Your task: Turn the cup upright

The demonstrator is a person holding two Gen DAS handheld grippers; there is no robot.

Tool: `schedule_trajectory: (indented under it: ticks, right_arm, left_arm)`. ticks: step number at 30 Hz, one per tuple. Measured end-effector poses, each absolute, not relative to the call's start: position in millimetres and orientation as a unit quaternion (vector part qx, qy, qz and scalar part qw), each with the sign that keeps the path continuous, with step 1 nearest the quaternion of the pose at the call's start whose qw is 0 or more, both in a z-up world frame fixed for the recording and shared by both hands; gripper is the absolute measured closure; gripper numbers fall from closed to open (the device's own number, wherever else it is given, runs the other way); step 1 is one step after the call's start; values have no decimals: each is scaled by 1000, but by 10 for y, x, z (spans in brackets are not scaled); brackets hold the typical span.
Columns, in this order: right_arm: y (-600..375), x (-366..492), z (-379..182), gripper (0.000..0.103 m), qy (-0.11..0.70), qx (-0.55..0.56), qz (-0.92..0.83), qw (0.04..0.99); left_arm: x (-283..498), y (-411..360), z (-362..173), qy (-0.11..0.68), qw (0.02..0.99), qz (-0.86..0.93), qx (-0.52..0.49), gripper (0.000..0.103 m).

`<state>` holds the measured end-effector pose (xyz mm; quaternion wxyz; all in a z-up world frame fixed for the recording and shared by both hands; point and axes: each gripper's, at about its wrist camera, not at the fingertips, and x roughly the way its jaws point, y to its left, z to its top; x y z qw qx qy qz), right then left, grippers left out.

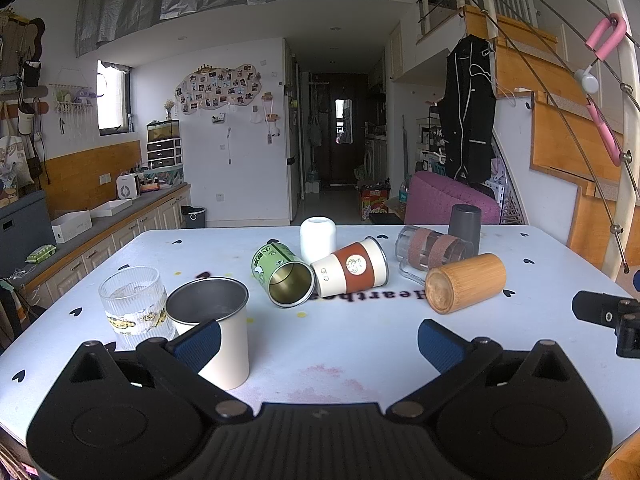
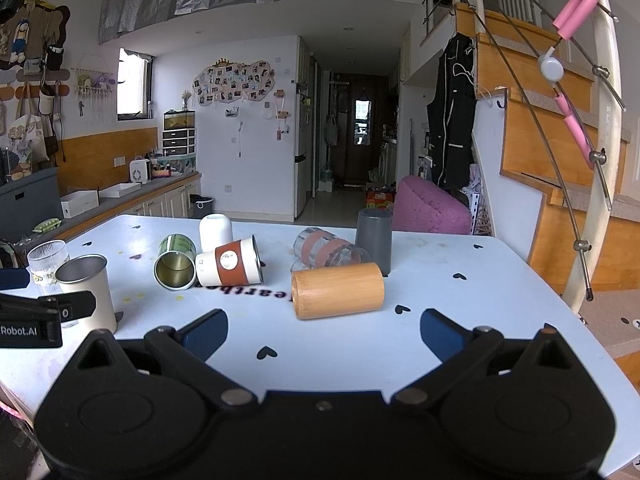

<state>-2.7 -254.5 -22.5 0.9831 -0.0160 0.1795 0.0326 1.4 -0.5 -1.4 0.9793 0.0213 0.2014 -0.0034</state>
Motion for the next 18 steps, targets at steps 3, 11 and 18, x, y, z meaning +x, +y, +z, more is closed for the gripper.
schedule_trajectory:
  ticks: [3,11,18]
  right_arm:
    - [-2545,-26,-227,0,179,-16,33,983]
    - [-2494,-25,-206,0,180,-15,32,983]
    - [-2478,76,-171,0,164,-8,67,984]
  left_arm:
    - [16,-4,-15,202,979,-3,21,0]
    - [15,-3,-15,201,979,-3,21,0]
    - [13,100,-166,202,979,-1,12,0]
